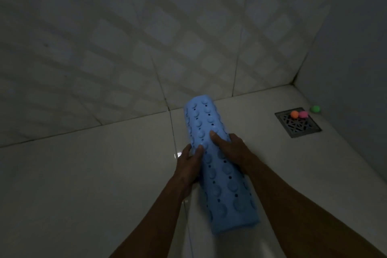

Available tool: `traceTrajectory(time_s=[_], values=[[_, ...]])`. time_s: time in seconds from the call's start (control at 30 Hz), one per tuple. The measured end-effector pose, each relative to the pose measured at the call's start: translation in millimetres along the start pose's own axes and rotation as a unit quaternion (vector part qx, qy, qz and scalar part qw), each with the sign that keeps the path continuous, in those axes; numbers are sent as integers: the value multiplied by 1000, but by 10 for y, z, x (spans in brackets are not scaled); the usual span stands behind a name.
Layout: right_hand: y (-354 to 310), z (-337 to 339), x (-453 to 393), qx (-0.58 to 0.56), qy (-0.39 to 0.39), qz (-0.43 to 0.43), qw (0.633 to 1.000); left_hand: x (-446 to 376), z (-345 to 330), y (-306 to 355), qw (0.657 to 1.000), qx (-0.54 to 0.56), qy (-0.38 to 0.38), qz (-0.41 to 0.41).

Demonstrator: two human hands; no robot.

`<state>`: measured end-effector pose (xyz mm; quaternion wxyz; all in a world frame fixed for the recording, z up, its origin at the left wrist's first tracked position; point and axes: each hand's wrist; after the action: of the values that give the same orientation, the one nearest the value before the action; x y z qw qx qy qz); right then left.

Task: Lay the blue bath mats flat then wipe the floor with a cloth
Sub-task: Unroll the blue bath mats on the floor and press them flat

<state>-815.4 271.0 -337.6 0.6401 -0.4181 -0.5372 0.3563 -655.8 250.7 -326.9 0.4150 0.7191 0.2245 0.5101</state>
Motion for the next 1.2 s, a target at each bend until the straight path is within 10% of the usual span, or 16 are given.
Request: traceTrajectory(time_s=[0.57, 0.77, 1.2], values=[[321, -124, -128, 45, 7, -34, 998, -265, -8, -346, 998, -57, 35, -10], [390, -247, -187, 244, 83, -106, 960, -253, 65, -321, 995, -93, 45, -9], [156, -840, -84, 295, 46, 40, 953, 189, 693, -460, 975, -196, 84, -57]])
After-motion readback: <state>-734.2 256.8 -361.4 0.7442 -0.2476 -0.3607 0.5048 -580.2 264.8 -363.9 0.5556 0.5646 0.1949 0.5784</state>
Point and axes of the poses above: each hand's wrist, its own x-axis away from the middle knuckle, its own z-axis out of the back of the hand, y = z × x, and after that the axes turned 5 degrees about -y, right-handed
